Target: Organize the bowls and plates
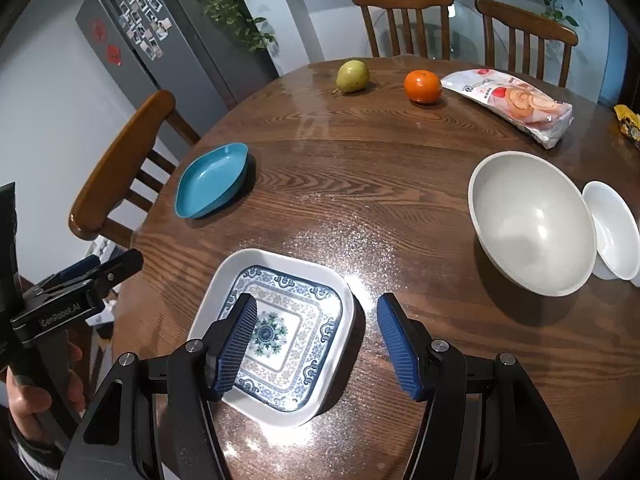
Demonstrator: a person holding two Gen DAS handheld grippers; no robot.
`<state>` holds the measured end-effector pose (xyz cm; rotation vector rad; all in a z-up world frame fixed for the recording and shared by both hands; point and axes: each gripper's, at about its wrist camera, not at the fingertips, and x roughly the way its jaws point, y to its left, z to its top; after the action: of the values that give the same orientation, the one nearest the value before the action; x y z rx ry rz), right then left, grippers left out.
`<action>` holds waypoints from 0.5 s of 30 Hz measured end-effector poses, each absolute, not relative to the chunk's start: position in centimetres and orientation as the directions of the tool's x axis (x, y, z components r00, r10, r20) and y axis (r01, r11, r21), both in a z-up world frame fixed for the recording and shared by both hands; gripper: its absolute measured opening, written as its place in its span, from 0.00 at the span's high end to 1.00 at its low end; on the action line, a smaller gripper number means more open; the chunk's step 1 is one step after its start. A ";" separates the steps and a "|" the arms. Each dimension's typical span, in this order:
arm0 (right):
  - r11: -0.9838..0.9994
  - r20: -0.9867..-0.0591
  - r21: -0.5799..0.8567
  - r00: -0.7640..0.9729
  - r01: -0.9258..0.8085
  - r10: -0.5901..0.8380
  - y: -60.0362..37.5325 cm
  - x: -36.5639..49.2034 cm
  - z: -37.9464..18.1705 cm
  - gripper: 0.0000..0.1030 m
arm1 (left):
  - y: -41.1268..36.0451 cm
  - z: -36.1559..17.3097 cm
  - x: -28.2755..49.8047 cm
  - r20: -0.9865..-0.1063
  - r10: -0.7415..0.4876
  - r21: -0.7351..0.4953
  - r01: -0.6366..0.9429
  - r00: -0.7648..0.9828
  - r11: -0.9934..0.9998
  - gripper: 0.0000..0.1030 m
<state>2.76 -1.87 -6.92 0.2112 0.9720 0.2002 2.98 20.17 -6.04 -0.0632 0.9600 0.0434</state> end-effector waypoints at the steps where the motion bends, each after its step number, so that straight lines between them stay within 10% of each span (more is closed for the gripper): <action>1: 0.961 -0.793 0.268 0.549 -0.073 0.263 -2.0 2.7 -6.9 0.39 | 20.1 -6.0 3.0 -0.819 0.010 -0.033 -0.065 0.573 0.997 0.01; 15: 0.954 -0.781 0.298 0.570 -0.019 0.255 -4.6 2.1 -6.6 0.39 | 18.7 -5.5 2.6 -0.816 0.003 -0.023 -0.037 0.578 0.999 0.01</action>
<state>2.10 -4.64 -6.58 0.2696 0.9539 0.1633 2.56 18.75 -5.50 -0.0391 0.9540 0.0236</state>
